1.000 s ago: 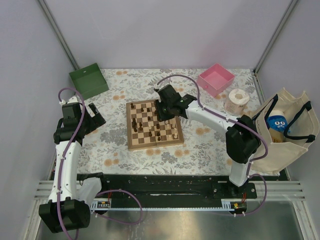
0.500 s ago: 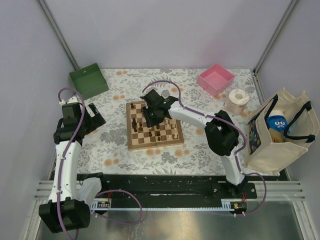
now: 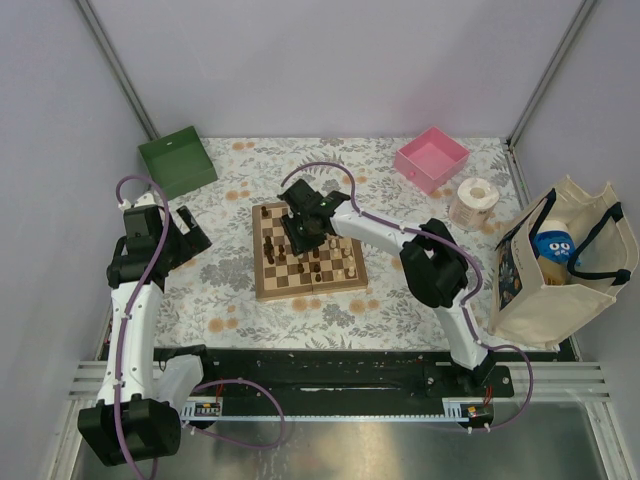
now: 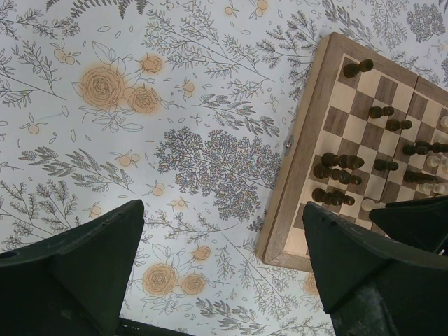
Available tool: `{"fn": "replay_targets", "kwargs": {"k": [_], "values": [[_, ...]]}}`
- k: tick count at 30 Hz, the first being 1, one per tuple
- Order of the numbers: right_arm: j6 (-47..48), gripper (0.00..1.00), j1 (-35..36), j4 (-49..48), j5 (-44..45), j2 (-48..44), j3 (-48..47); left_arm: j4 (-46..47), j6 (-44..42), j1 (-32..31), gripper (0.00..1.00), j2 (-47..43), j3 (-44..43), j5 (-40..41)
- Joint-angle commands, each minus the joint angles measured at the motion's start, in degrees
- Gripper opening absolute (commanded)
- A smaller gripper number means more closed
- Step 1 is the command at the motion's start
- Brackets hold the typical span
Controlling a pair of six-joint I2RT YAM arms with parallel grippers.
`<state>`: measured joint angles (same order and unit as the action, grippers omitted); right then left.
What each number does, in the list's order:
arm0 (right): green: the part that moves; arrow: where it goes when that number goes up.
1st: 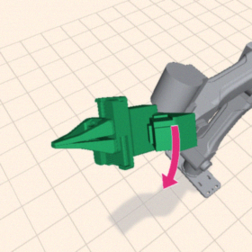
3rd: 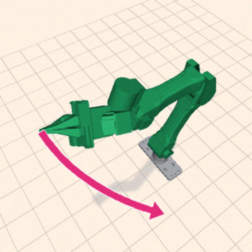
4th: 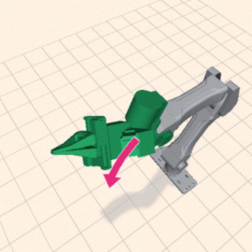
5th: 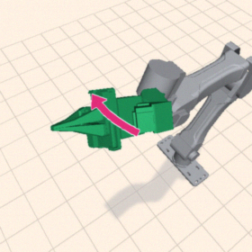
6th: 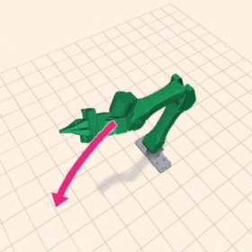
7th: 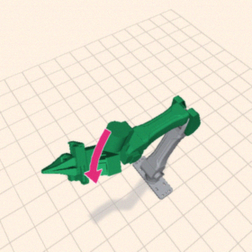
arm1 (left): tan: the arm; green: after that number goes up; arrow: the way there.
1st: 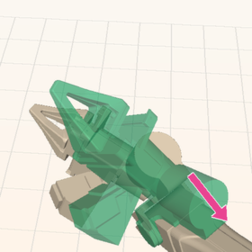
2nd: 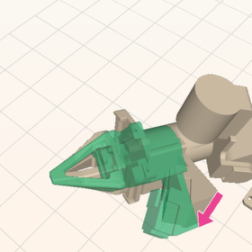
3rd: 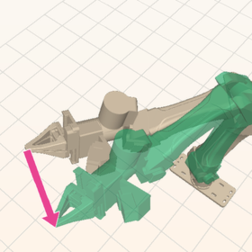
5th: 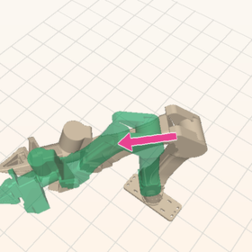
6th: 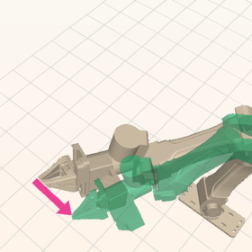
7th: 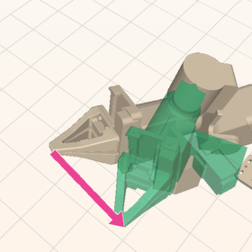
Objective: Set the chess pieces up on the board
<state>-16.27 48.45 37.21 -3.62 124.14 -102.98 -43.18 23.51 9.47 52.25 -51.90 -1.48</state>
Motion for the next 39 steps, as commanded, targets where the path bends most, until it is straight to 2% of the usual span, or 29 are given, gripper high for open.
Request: {"fn": "replay_targets", "kwargs": {"k": [1, 4, 13, 22, 28, 33, 39], "values": [[0.9, 0.43, 0.5, 0.9, 1.0, 1.4, -3.6, 2.2, -0.7, 0.5, 0.99, -0.5, 0.0, -1.3], [1.1, 0.39, 0.4, 1.5, 1.2, 1.8, -4.5, 2.2, -0.7, 0.5, 0.99, -0.7, 0.2, -1.3], [1.3, 0.16, 0.5, 1.2, 1.5, -0.9, -4.1, 2.2, -0.7, 0.5, 0.99, -0.6, 0.2, -1.3], [2.1, 0.15, 0.5, -1.4, 5.5, -13.0, 3.1, 2.2, -0.7, 0.5, 0.99, -0.5, 0.2, -1.2], [1.1, 0.15, 0.2, -4.2, 9.4, -22.0, 13.2, 2.1, -0.7, 0.5, 0.99, -0.7, 0.2, -1.2], [-0.3, 0.15, -1.6, -5.0, 9.0, -23.4, 19.1, 2.3, -0.7, 0.5, 0.99, -0.7, 0.2, -1.3], [-1.0, 0.15, -3.0, -5.5, 7.9, -21.8, 21.8, 2.3, -0.7, 0.5, 0.99, -0.7, 0.2, -1.3]]}}
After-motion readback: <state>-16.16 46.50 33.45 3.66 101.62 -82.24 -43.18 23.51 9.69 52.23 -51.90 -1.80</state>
